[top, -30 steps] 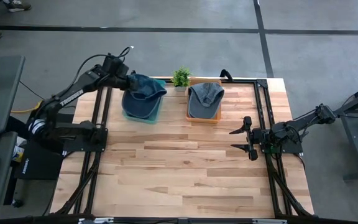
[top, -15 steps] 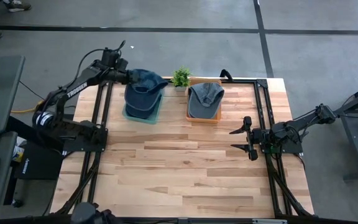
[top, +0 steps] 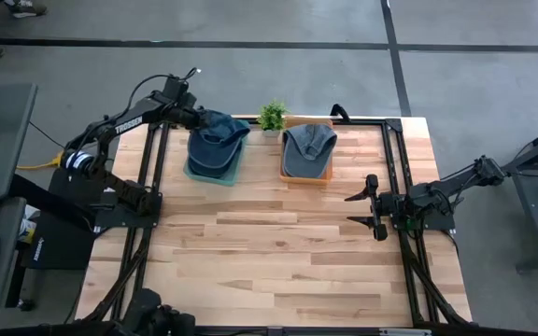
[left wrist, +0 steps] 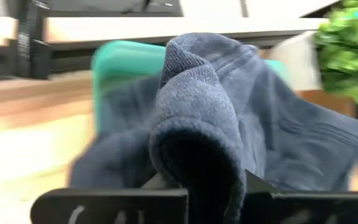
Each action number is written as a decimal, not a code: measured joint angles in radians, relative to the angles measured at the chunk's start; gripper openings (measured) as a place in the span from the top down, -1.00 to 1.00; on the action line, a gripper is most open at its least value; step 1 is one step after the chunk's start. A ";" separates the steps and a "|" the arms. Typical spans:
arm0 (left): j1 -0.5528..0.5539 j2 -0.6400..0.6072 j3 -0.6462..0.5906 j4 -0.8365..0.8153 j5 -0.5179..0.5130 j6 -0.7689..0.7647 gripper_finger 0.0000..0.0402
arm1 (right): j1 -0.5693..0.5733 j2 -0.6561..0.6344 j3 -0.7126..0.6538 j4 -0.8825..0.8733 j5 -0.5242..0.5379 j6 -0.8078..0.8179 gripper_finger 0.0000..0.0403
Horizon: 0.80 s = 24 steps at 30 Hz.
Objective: Pick & Place hat
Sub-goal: Put the dark gray cap into the green bin
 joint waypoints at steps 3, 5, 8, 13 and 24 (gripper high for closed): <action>0.000 0.021 0.000 0.007 -0.071 0.007 1.00 | 0.000 0.000 0.000 0.000 0.000 0.000 -0.23; 0.000 0.033 0.000 0.013 -0.099 0.018 1.00 | 0.000 0.000 0.000 0.000 0.000 0.000 -0.23; -0.005 0.049 0.000 0.019 -0.134 0.021 1.00 | 0.000 0.000 0.000 0.000 0.000 0.000 -0.23; -0.045 0.080 0.001 0.024 -0.232 0.028 1.00 | 0.000 0.000 0.000 0.000 0.000 0.000 -0.23; -0.196 0.134 0.003 0.019 -0.478 -0.010 1.00 | 0.000 0.000 0.000 0.000 0.000 0.000 -0.23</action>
